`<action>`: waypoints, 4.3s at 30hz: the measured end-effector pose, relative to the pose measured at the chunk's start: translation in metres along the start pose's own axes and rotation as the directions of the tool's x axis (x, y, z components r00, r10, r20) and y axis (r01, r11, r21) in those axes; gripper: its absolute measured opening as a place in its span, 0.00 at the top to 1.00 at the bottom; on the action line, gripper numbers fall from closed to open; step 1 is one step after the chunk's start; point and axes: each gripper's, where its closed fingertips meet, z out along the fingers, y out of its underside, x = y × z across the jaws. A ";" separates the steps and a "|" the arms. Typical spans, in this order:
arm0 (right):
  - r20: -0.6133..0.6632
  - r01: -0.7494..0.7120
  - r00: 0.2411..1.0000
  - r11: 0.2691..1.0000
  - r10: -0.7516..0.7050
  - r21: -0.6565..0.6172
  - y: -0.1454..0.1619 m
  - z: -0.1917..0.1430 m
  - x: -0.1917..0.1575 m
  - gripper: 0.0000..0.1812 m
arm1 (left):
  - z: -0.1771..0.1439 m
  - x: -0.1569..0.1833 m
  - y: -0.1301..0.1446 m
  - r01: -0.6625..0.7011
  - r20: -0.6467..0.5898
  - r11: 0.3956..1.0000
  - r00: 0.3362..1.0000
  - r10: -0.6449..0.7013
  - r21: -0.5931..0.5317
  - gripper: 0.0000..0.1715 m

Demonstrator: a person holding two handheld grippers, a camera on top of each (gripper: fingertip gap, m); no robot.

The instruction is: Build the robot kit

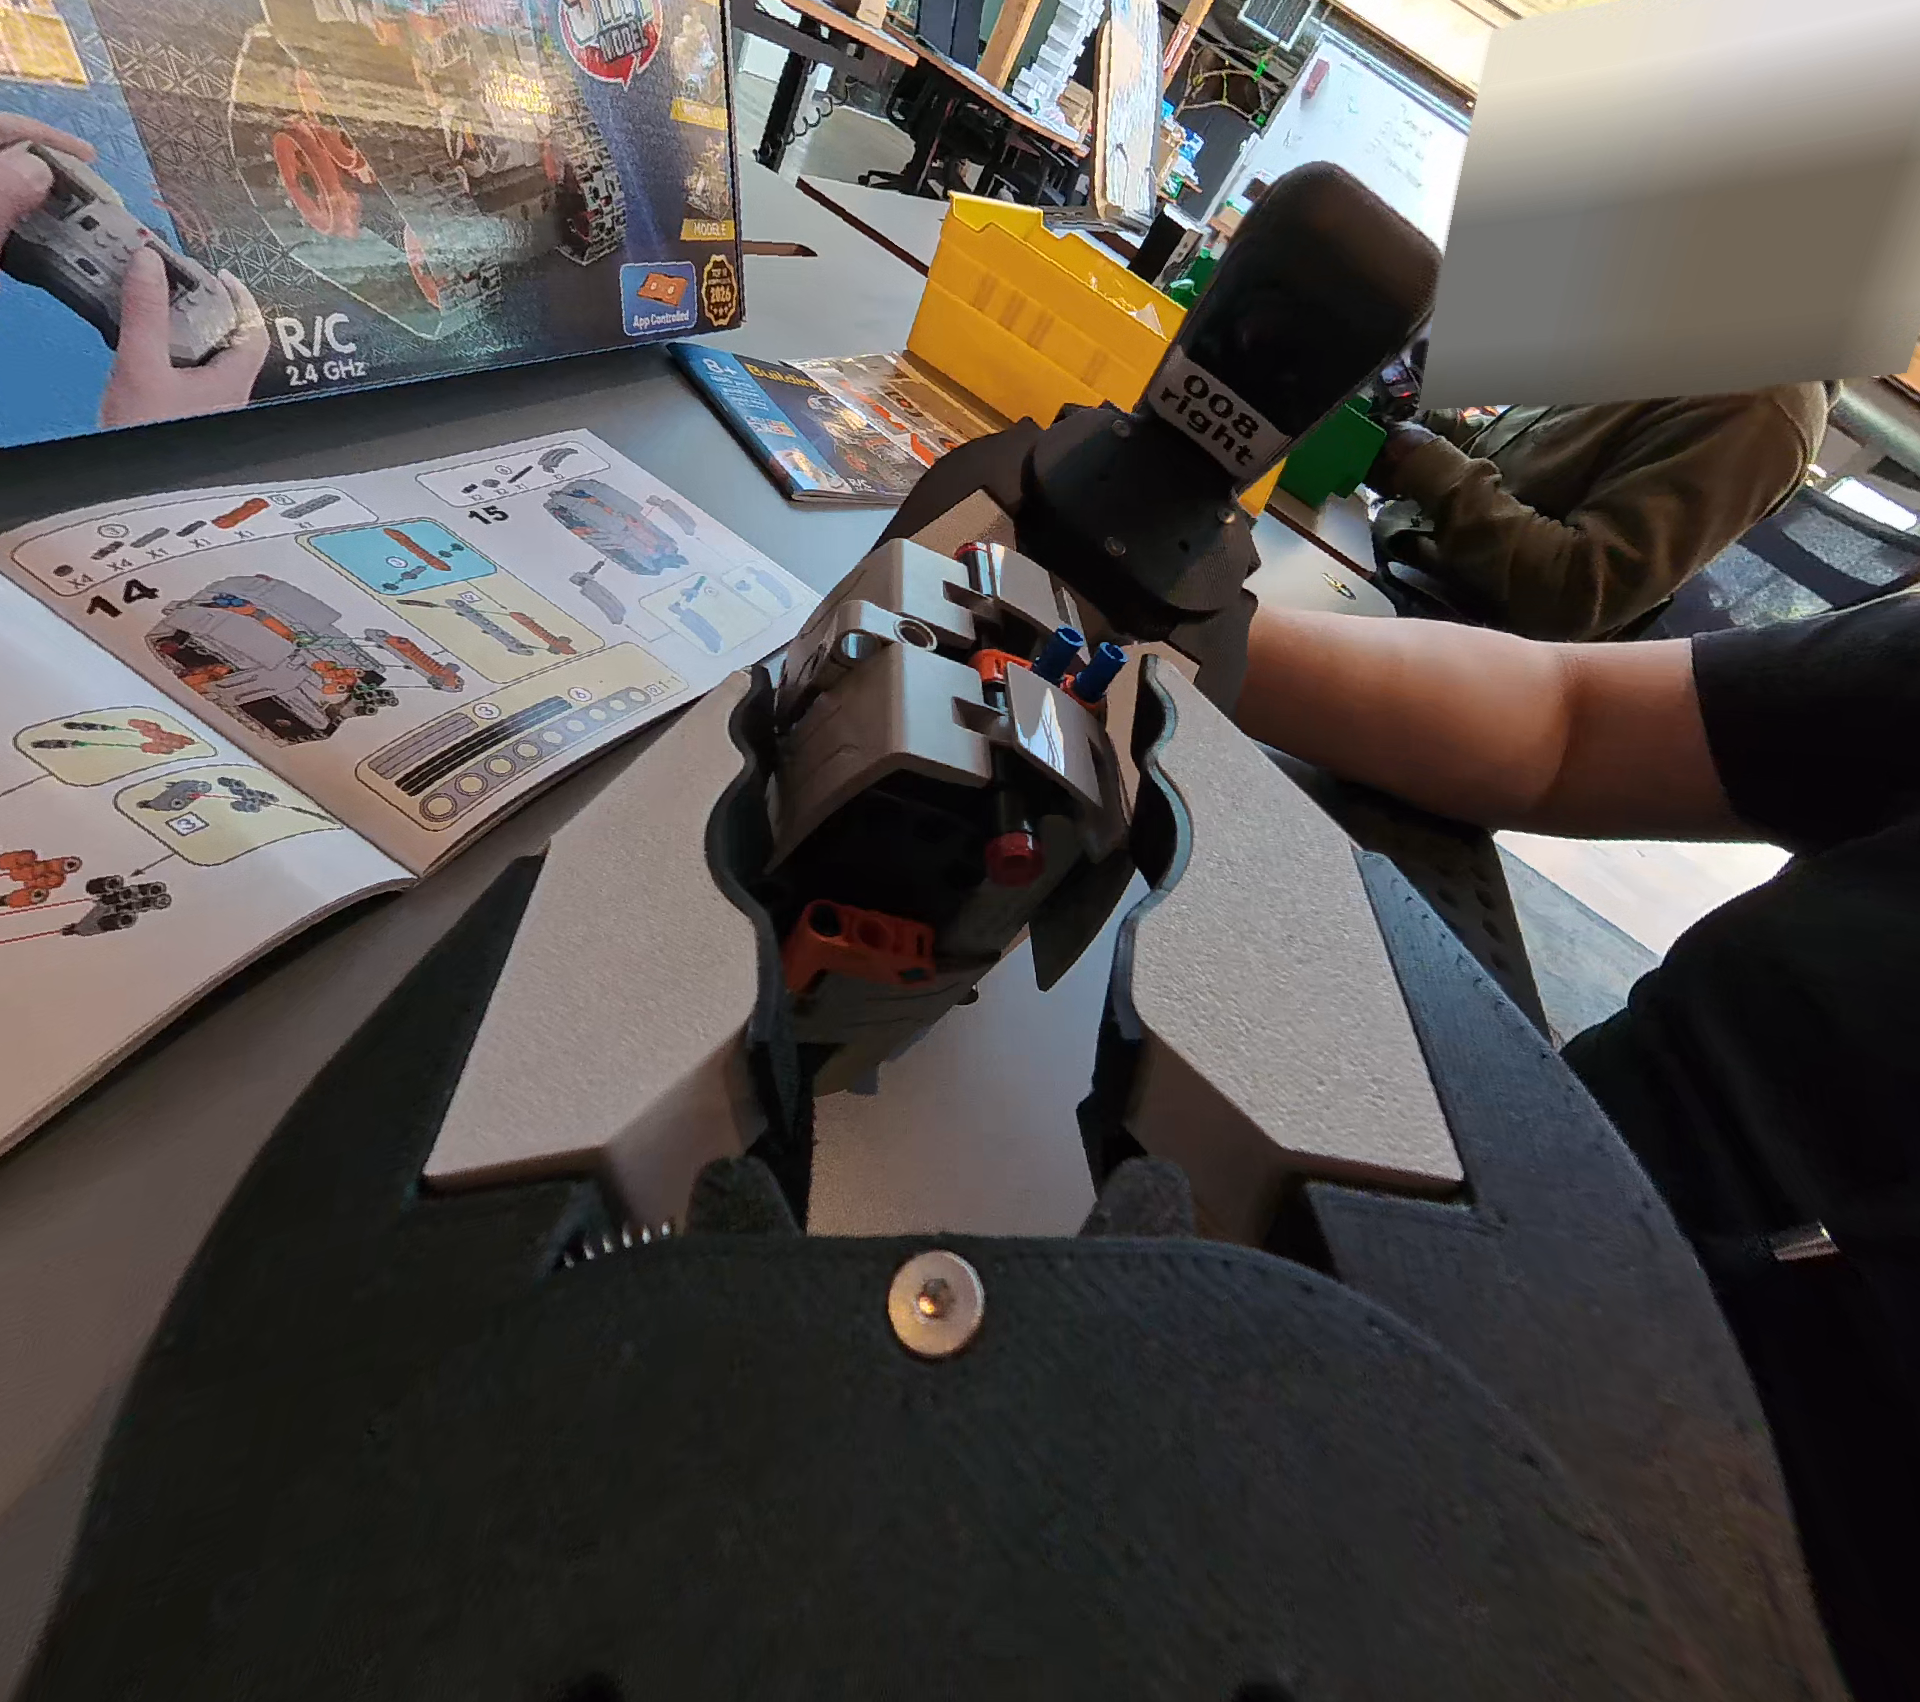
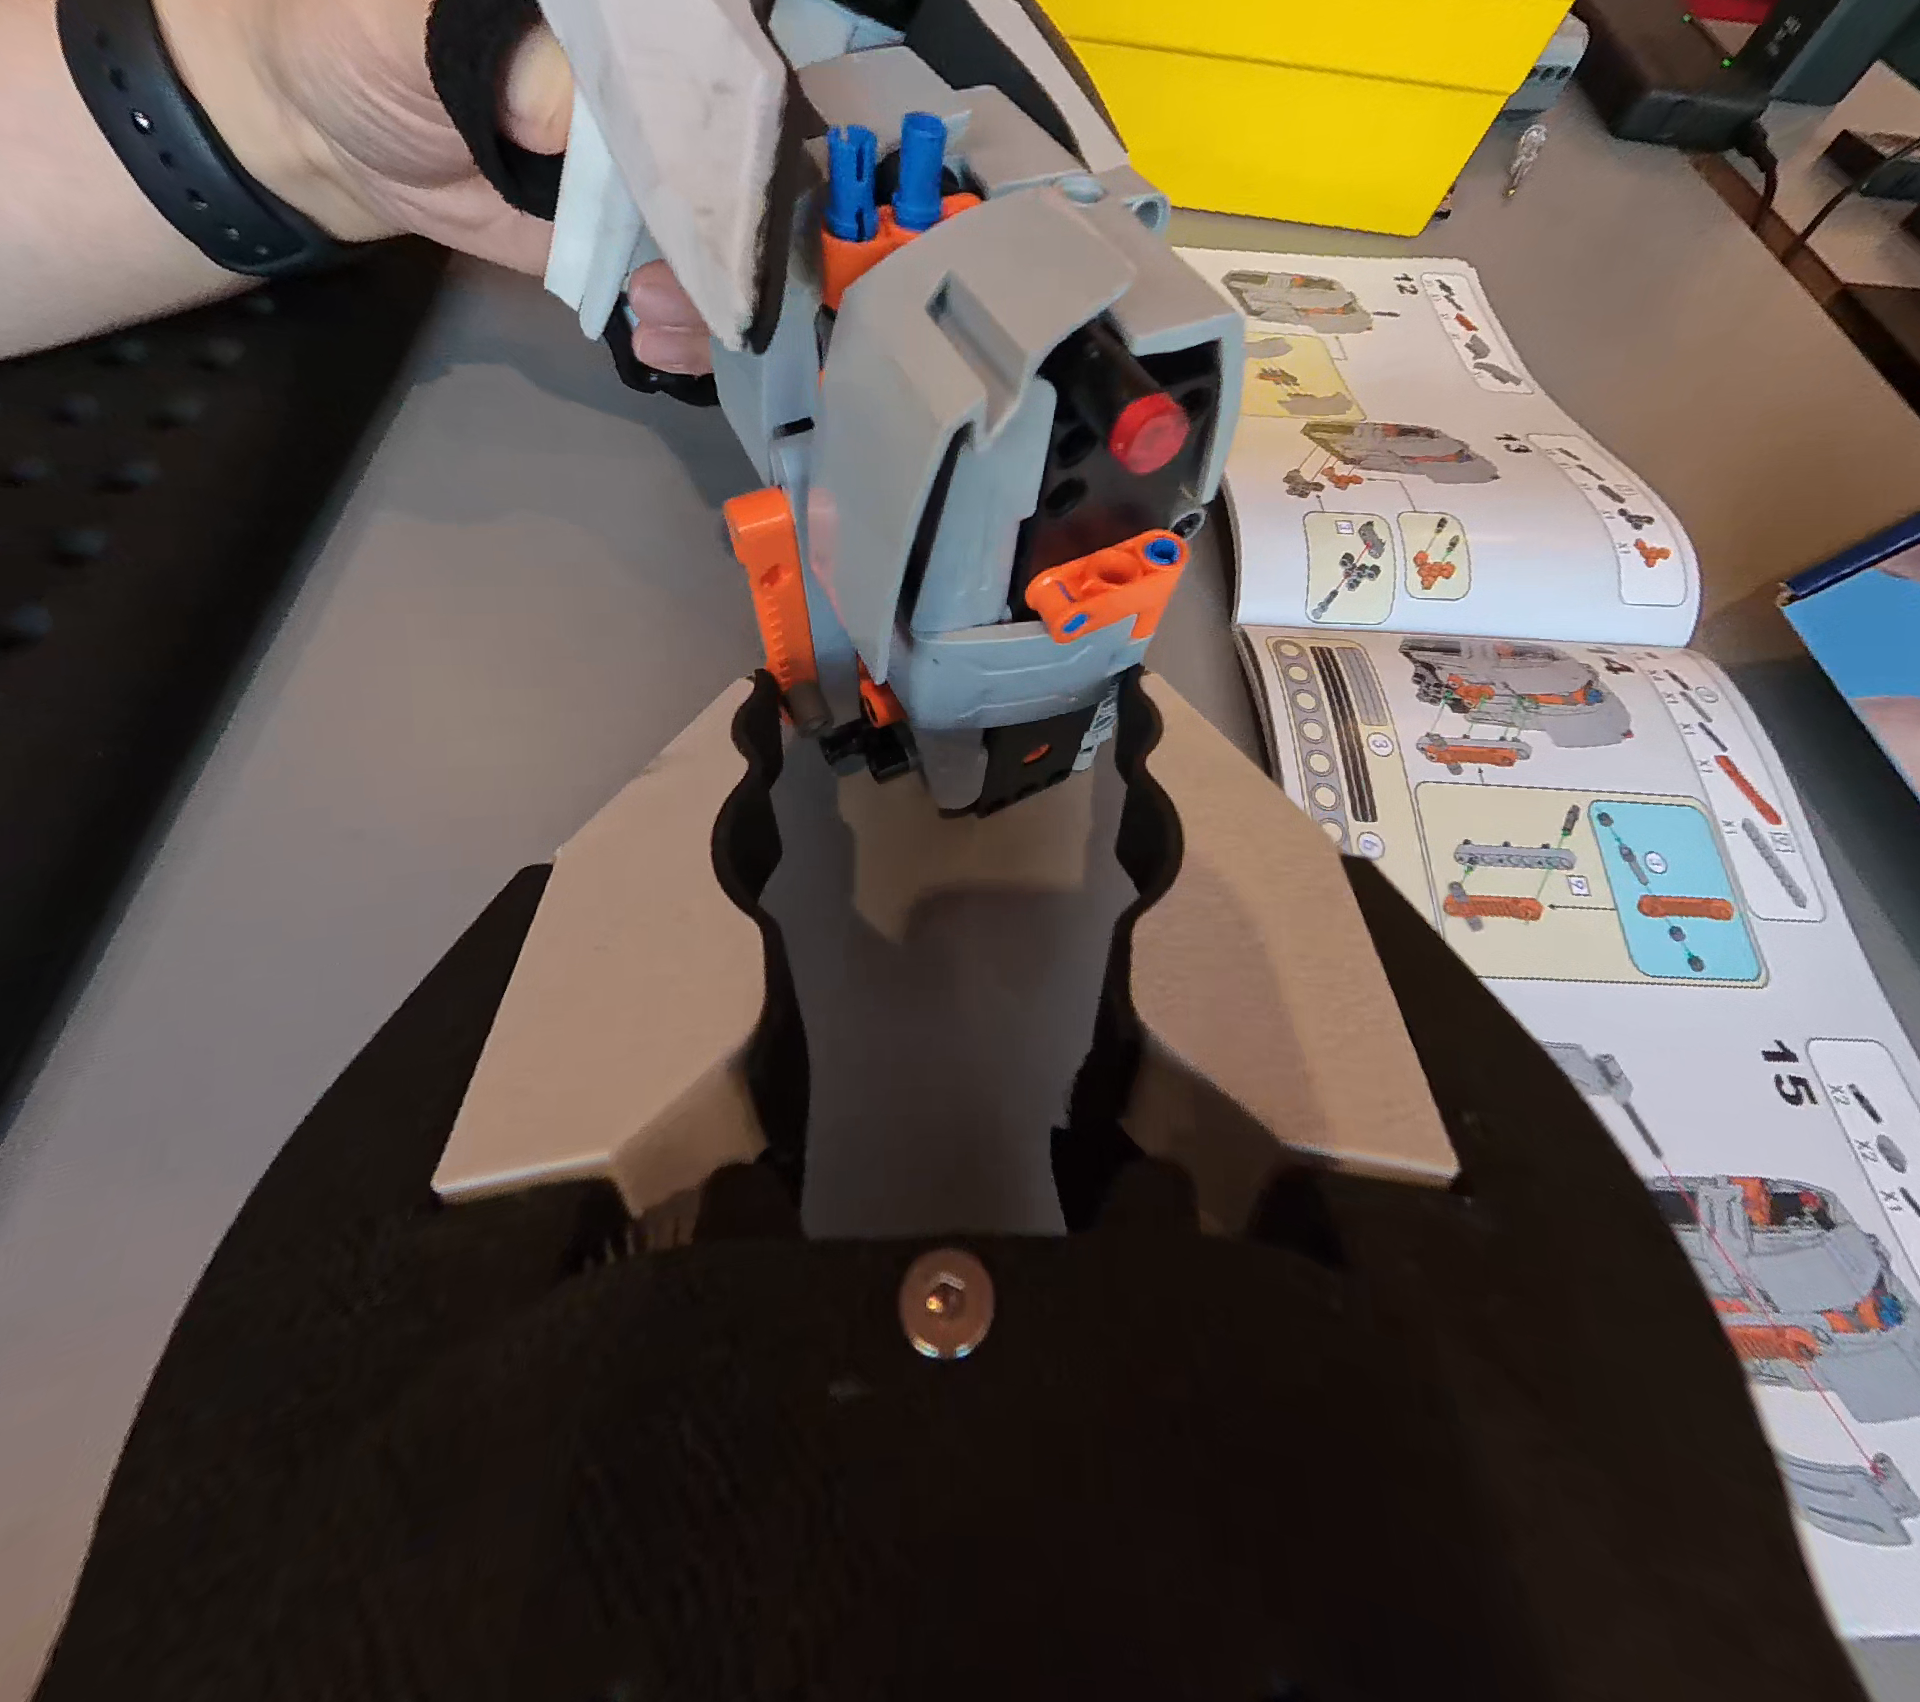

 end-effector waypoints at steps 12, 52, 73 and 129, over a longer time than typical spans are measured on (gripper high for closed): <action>-0.066 0.117 0.990 0.991 -0.122 -0.069 0.006 0.005 0.001 0.64 | -0.001 -0.001 0.000 -0.008 0.004 1.000 1.000 0.008 0.002 0.61; -0.492 -0.107 0.867 0.994 0.077 -0.033 0.047 -0.138 0.081 0.57 | -0.061 -0.008 0.038 -0.029 0.531 0.998 0.846 0.053 -0.053 0.41; -0.491 -0.093 0.871 0.984 0.008 -0.149 0.068 -0.131 0.083 0.59 | -0.075 -0.051 0.063 0.064 0.718 0.978 0.689 0.100 -0.198 0.67; -0.829 0.271 0.556 0.955 -0.057 0.117 -0.019 -0.248 0.101 1.00 | -0.166 0.085 -0.084 -0.536 0.682 0.819 0.679 0.273 0.205 0.49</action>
